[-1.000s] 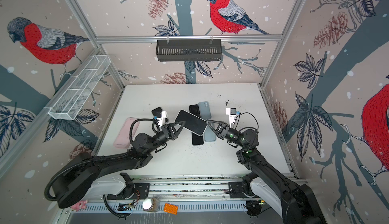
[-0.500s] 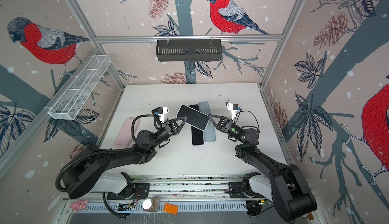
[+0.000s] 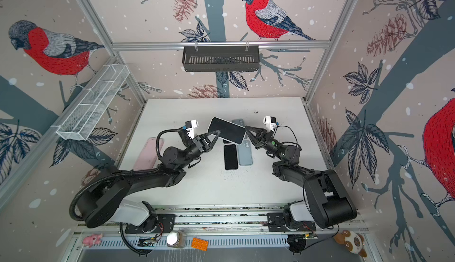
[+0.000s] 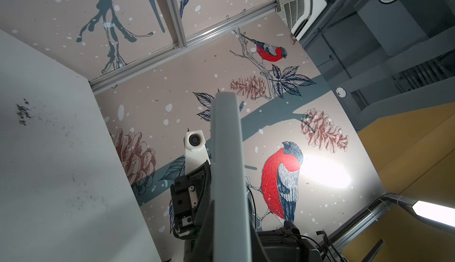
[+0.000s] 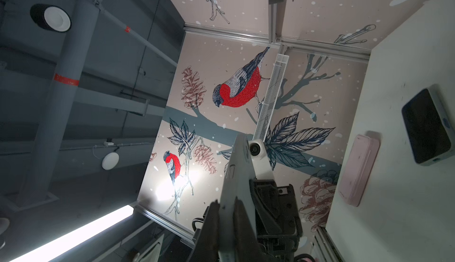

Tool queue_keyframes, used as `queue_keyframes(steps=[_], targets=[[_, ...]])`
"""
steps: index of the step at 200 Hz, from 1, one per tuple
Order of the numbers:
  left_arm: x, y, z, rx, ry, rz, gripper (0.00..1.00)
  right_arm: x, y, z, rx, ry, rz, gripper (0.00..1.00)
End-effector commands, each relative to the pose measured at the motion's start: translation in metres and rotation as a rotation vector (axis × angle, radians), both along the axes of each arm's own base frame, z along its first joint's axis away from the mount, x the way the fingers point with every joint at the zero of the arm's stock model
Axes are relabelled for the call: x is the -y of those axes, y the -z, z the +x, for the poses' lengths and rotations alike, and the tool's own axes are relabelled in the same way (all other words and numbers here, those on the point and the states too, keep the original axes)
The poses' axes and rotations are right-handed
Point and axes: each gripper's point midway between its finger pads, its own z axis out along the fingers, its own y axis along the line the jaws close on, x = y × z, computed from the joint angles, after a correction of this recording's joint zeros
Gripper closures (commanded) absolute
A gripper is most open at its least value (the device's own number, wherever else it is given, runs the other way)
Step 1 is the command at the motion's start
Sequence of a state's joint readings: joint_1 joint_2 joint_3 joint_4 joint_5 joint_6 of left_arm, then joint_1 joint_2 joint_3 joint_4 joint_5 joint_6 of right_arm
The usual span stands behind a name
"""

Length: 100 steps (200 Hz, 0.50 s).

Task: Take the phone out of the phone case
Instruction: Remove the phone case from the phone.

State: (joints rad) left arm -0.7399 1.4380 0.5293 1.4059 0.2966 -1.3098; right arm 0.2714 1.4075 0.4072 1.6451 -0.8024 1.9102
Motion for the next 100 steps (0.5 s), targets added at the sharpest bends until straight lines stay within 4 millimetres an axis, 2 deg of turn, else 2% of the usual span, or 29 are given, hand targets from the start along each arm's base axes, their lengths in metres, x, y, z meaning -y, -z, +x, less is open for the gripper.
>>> queue_keyframes(steps=[1,100], targets=[[-0.021,-0.081,-0.066,0.362,0.168,-0.223,1.00,0.008,-0.032,-0.014,0.127,-0.018,0.096,0.94],[-0.033,-0.104,-0.066,0.454,0.148,-0.234,1.00,0.013,-0.063,0.015,0.107,-0.029,0.169,0.90]])
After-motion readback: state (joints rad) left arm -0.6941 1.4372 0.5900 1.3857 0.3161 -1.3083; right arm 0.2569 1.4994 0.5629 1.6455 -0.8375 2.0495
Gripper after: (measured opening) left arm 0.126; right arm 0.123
